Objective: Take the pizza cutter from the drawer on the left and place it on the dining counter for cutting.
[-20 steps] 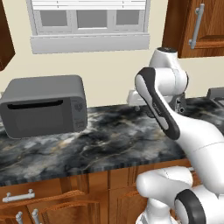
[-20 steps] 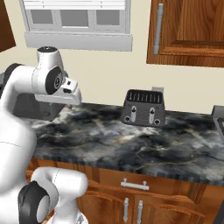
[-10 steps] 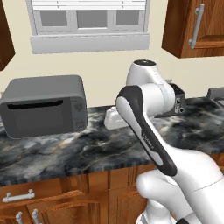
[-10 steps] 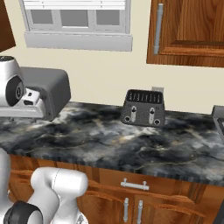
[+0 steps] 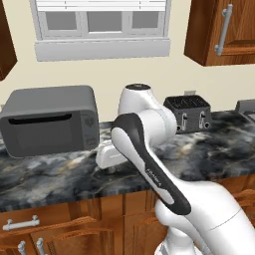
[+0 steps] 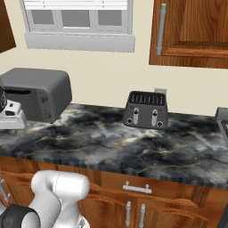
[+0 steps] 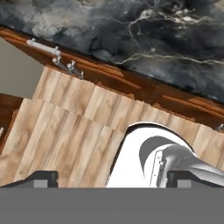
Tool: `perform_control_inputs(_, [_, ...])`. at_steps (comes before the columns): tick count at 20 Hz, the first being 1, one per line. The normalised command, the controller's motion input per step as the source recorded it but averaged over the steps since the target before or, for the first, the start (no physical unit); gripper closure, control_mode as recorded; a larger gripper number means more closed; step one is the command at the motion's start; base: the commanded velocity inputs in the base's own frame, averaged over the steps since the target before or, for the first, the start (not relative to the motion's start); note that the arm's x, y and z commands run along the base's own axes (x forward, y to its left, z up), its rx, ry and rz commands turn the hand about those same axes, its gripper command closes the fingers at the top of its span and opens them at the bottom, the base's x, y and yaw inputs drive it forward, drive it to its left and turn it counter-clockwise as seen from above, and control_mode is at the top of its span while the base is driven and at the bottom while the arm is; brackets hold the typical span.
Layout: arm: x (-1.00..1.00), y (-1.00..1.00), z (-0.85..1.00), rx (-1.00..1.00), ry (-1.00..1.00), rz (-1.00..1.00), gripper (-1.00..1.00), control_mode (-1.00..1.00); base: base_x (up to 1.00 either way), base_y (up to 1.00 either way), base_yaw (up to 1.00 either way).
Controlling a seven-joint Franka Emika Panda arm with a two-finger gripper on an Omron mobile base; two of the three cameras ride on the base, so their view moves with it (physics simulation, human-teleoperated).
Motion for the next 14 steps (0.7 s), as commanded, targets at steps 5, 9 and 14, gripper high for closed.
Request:
perform_control_inputs(5, [-0.29, 0.92, -0.29, -0.12, -0.09, 0.19, -1.0, -1.0, 0.0, 0.0, 0.0])
perform_control_inputs(9, [-0.2, 0.73, -0.2, -0.16, -0.21, 0.24, -1.0, -1.0, 0.0, 0.0, 0.0])
perform_control_inputs(14, [-0.24, 0.6, -0.21, -0.12, -0.12, 0.26, -1.0, -1.0, 0.0, 0.0, 0.0])
